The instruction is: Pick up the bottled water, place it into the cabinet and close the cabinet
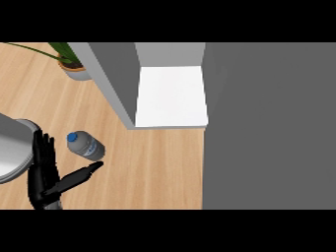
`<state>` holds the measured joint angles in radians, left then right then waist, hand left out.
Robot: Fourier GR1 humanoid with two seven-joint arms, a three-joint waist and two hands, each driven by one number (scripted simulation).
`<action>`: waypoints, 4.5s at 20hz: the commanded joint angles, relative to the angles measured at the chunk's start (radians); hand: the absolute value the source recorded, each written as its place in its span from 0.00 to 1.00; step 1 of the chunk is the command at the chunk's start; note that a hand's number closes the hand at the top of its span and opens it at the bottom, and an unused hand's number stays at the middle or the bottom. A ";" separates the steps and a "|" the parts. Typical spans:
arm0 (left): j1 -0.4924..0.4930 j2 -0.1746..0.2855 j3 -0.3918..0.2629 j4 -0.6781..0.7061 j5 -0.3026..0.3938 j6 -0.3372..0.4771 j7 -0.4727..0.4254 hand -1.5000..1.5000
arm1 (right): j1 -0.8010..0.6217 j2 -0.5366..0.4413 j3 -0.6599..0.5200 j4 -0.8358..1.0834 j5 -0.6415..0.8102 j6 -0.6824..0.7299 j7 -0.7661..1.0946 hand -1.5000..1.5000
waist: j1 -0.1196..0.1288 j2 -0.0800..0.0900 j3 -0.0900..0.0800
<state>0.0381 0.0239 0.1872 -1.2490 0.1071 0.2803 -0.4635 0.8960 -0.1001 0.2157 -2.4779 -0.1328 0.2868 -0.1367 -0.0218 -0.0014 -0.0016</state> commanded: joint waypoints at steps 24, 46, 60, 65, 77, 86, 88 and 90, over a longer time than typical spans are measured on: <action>-0.361 0.043 0.198 0.845 0.185 -0.399 -0.503 1.00 | 0.159 -0.003 0.008 -0.104 -0.003 0.053 -0.061 0.00 | -0.004 0.003 -0.001; -0.354 -0.023 -0.128 0.763 0.228 -0.502 -0.458 1.00 | 0.116 -0.005 -0.031 -0.094 -0.042 0.049 -0.023 0.00 | 0.011 -0.003 0.001; -0.436 -0.024 -0.506 0.303 0.368 -0.029 -0.124 1.00 | 0.146 0.005 -0.023 -0.075 -0.040 0.075 -0.063 0.00 | 0.010 -0.005 0.002; -0.522 -0.024 -0.626 0.231 0.415 0.160 -0.021 1.00 | 0.071 0.040 -0.023 -0.058 -0.025 0.034 -0.041 0.00 | 0.005 0.000 0.002; -0.888 -0.024 -0.615 0.538 0.506 0.360 0.085 1.00 | 0.058 0.016 -0.102 -0.002 -0.057 0.105 -0.100 0.00 | -0.034 0.009 0.001; -1.053 -0.009 -0.590 0.861 0.399 0.342 0.058 1.00 | 0.023 -0.002 -0.165 -0.006 -0.113 0.118 -0.071 0.00 | -0.040 0.017 0.002; -1.080 0.013 -0.567 0.910 0.406 0.343 0.085 1.00 | 0.012 0.001 -0.168 -0.051 -0.149 0.106 -0.038 0.00 | -0.036 0.020 0.001; -1.070 -0.022 -0.526 0.972 0.422 0.371 0.039 1.00 | -0.008 0.008 -0.152 0.018 -0.105 0.118 -0.063 0.00 | -0.042 0.022 0.001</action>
<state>-1.0089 0.0145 -0.3762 -0.3849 0.5310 0.6283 -0.3961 0.8903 -0.0946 0.0612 -2.4424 -0.1602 0.3927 -0.2117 -0.0580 0.0179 -0.0001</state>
